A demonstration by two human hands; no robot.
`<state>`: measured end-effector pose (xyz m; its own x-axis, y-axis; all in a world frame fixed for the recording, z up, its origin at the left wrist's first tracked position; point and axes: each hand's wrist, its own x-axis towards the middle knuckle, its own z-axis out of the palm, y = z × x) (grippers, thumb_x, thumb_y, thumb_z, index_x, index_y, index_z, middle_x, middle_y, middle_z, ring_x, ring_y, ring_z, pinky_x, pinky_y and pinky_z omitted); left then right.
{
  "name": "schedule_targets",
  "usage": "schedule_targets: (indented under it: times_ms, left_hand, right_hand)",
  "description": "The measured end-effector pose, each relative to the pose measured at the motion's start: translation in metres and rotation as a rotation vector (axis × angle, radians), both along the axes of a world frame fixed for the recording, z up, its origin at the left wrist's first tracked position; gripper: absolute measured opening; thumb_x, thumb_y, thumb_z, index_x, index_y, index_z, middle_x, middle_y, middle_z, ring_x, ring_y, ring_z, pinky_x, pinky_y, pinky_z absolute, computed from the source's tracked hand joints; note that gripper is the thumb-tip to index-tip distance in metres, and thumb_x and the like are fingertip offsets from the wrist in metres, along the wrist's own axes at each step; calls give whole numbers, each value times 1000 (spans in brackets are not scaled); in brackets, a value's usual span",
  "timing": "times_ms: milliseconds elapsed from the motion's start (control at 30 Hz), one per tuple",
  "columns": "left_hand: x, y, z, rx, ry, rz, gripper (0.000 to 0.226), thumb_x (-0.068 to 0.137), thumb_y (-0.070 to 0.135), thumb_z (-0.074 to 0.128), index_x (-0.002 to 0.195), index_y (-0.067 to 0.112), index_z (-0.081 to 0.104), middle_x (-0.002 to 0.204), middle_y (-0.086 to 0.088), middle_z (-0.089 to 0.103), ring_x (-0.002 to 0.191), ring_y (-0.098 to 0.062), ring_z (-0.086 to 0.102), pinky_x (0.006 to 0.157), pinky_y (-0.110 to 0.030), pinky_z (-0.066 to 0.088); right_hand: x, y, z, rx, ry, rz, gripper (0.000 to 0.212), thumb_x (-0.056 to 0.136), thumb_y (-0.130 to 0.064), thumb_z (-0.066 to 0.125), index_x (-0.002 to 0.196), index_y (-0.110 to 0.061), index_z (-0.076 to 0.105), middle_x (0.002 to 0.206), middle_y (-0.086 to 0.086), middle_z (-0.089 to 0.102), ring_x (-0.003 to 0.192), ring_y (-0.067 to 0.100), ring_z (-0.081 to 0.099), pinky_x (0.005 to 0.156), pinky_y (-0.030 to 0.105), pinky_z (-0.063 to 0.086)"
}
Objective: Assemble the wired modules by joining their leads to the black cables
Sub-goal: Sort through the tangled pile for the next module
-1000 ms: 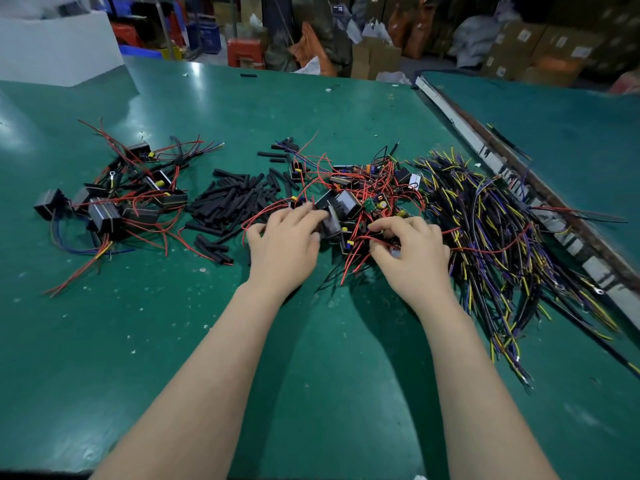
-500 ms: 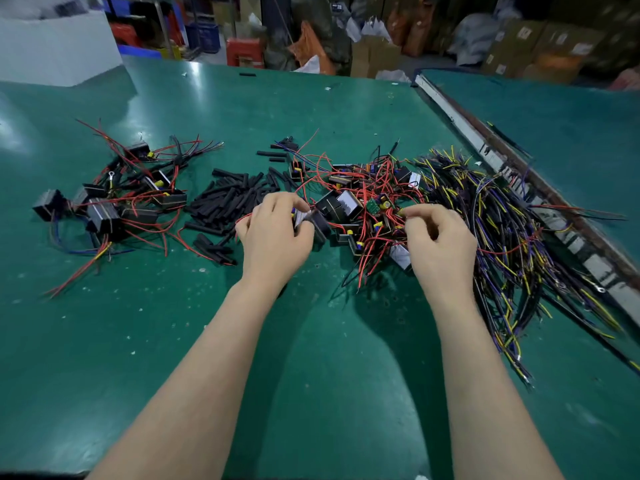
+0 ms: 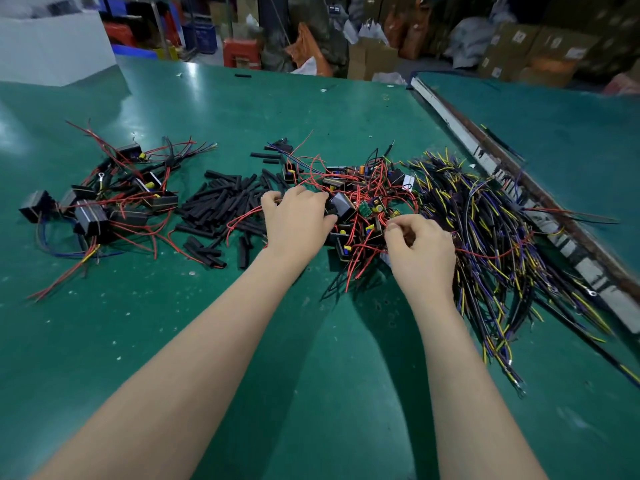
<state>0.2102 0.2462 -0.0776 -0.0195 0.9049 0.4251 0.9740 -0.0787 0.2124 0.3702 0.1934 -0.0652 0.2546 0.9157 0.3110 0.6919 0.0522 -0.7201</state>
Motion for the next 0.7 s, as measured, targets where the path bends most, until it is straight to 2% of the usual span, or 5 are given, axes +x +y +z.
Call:
schedule_targets:
  times_ms: [133,200,367,533,700]
  left_hand:
    - [2,4,3,57,75,-19,30,90,43,54,111,22,63,107,4,65,112,-18,52,88,-38,18]
    - [0,4,5,111,68,-67,30,89,43,53,111,24,63,107,6,65,110,-16,52,85,-37,17]
    - [-16,-2,19,188,-296,-125,33,85,41,64,116,33,61,116,12,63,115,-13,51,80,-30,17]
    - [-24,-9,24,181,-773,-123,30,84,22,67,114,18,65,99,5,67,97,-15,63,95,-34,45]
    - [-34,6,40,216,-1056,42,32,87,22,66,117,11,63,99,-2,66,96,-19,63,96,-36,48]
  right_hand:
    - [-2,0,-1,-24,-13,17,20,93,-25,50,101,-22,68,95,-4,54,95,21,37,86,39,34]
    - [-2,0,1,-16,18,16,17,93,-24,51,98,-23,67,98,-1,60,99,24,44,90,42,38]
    - [-1,0,5,21,95,-3,10,91,-22,54,88,-29,59,96,0,63,100,29,54,93,49,41]
    - [0,1,3,8,81,-6,10,91,-22,54,90,-27,63,97,4,66,99,31,54,93,49,42]
    - [2,3,2,4,42,-53,17,91,-23,53,101,-21,67,107,6,61,104,31,51,93,46,41]
